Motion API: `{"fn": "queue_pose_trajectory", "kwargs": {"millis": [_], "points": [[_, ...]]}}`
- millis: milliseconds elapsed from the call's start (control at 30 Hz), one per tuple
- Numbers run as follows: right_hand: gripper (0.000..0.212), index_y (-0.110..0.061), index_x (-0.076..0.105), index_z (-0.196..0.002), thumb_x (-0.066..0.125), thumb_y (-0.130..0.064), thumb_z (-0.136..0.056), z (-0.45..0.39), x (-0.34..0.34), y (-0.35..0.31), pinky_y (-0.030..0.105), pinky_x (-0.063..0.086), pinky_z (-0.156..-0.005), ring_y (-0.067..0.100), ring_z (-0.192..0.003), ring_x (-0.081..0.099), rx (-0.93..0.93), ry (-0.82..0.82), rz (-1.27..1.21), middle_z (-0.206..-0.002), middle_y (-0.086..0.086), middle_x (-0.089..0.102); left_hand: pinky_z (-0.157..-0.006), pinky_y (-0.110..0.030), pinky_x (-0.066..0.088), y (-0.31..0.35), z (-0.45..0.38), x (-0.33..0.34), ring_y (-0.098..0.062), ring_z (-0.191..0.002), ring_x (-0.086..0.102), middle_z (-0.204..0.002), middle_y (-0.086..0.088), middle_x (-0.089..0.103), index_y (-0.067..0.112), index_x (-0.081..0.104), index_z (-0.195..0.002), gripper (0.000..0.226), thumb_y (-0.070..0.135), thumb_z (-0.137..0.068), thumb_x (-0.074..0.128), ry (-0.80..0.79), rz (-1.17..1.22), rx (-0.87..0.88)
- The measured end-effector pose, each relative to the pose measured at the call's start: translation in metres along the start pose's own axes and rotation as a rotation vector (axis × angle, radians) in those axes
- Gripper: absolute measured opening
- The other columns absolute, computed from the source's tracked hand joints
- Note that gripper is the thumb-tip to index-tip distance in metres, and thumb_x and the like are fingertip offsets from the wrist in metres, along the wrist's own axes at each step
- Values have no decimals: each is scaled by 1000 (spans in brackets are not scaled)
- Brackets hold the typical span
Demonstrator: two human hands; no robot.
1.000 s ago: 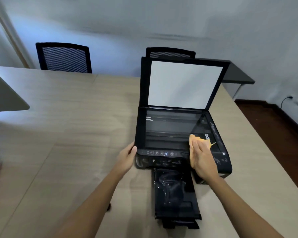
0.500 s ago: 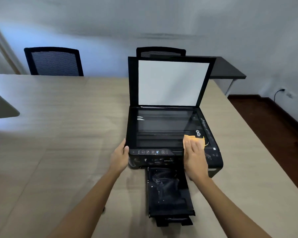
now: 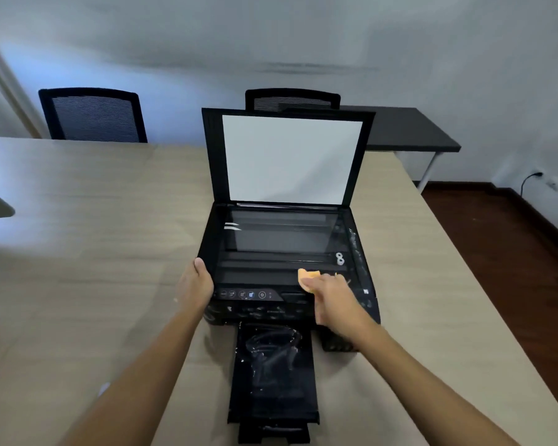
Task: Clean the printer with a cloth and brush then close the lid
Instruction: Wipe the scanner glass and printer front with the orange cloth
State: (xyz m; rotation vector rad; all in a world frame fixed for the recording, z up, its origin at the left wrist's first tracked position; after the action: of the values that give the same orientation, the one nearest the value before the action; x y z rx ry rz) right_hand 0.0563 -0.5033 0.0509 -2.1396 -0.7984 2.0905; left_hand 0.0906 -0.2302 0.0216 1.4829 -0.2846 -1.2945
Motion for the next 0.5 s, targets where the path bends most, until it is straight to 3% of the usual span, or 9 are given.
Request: {"fn": "queue_pose_trajectory", "kwargs": {"millis": [33,100,167,233,300,367,433,500], "points": [[38,-26,63,-98,47,1,-77,-6,-18,11,36,49,-91,32,-82,56,88,29,-133,-96,10,68,-107,-51,30,2,1,1,-41,-125,46,-133,-27,52,0,51,-123,52,34,-103,18,17,-31,-12],[38,-13,62,-119,46,-2,-87,-18,-60,32,31,41,-97,33,-102,61,252,191,-251,-114,14,68,-108,-51,29,5,2,3,-42,-127,45,-135,-28,51,-1,50,-127,54,34,-103,16,47,-95,-20],[34,-1,59,-120,45,-6,-89,-33,-96,50,35,39,-92,37,-106,60,282,396,-207,-115,21,66,-108,-53,30,4,2,4,-44,-127,45,-135,-28,51,-1,51,-128,57,35,-102,15,77,-139,-23],[36,-1,58,-114,38,-14,-87,-54,-105,70,42,37,-93,40,-107,56,242,465,-115,-112,23,64,-108,-54,31,1,1,6,-44,-126,46,-133,-28,52,1,52,-127,59,38,-102,14,101,-159,-30],[44,-4,46,-127,31,-24,-90,-70,-80,87,46,29,-101,41,-124,42,225,225,19,-135,22,47,-107,-53,33,0,1,7,-44,-124,48,-132,-29,53,1,53,-127,62,40,-102,13,117,-169,-29],[56,-11,24,-144,23,-40,-96,-74,-37,105,49,21,-109,42,-141,15,271,-97,123,-157,15,15,-106,-52,34,-1,1,8,-44,-123,49,-131,-29,55,1,53,-128,63,42,-101,12,137,-182,-36],[70,-14,9,-150,14,-54,-94,-80,-12,125,50,13,-115,39,-146,-1,269,-156,157,-162,9,0,-105,-52,35,-2,3,9,-44,-121,50,-130,-27,56,3,53,-129,65,44,-101,12,162,-210,-23],[75,-13,10,-151,6,-58,-91,-106,-8,142,50,11,-119,36,-147,-2,228,-99,135,-162,11,2,-104,-51,36,-2,2,9,-43,-120,51,-130,-25,57,4,53,-128,65,46,-100,13,182,-231,-2]]}}
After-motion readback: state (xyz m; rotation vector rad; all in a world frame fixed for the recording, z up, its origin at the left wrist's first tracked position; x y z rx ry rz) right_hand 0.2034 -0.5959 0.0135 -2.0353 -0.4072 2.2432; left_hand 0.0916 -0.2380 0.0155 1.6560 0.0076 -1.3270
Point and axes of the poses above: each hand's wrist, its own z-axis away from the middle knuckle, its own x-axis out of the palm, y = z × x, the point moved 2 cm from there along -z, towards the middle knuckle
